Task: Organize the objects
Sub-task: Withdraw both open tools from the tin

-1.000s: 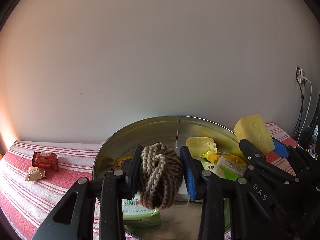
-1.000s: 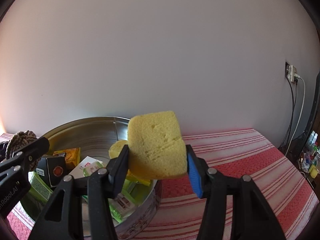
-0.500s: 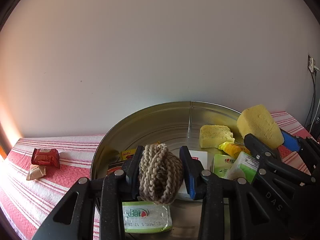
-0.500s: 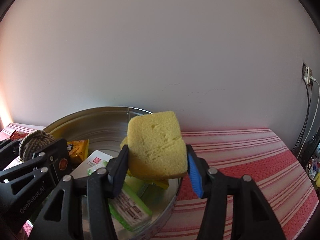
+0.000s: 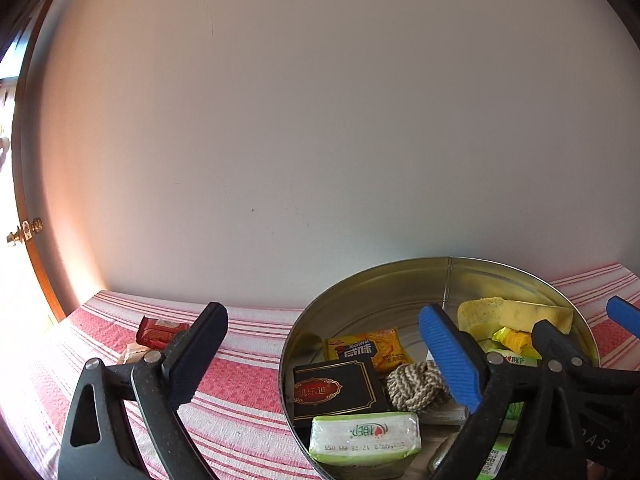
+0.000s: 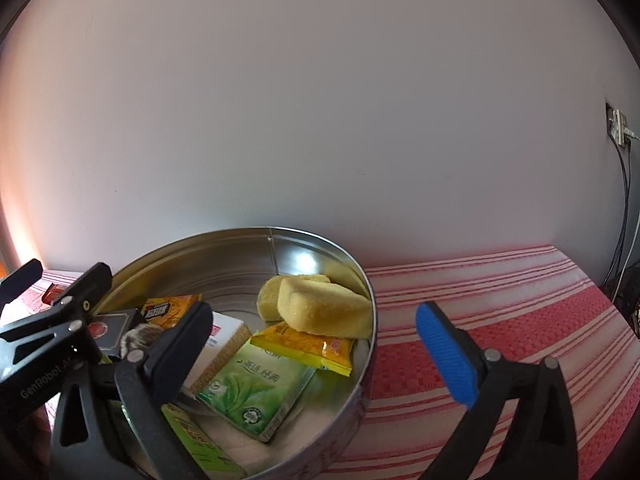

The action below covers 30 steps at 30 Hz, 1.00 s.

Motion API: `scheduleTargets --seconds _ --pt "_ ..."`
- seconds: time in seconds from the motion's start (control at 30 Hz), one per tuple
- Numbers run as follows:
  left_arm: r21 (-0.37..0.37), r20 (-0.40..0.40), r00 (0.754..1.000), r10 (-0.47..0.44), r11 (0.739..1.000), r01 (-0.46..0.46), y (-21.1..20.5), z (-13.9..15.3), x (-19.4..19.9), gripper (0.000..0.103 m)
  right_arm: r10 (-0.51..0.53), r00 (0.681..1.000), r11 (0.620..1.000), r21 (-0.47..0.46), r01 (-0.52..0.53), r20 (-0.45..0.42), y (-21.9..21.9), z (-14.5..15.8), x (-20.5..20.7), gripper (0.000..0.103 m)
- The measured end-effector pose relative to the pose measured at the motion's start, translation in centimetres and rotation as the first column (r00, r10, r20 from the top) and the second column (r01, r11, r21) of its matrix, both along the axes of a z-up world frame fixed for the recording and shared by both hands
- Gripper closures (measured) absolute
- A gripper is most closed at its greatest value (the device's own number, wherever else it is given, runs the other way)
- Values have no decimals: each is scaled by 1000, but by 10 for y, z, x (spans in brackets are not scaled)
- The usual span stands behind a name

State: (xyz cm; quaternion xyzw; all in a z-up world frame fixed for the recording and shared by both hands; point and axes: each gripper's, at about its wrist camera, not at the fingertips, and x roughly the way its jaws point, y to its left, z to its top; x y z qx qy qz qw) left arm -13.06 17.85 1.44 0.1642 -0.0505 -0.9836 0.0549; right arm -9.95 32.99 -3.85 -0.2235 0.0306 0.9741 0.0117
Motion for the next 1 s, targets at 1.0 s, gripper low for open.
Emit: scheduleTargets --seconds 1.0 --pt "67 39 998 58 996 -61 -56 -6 50 5 -73 995 993 88 79 -74 -26 13 34 0"
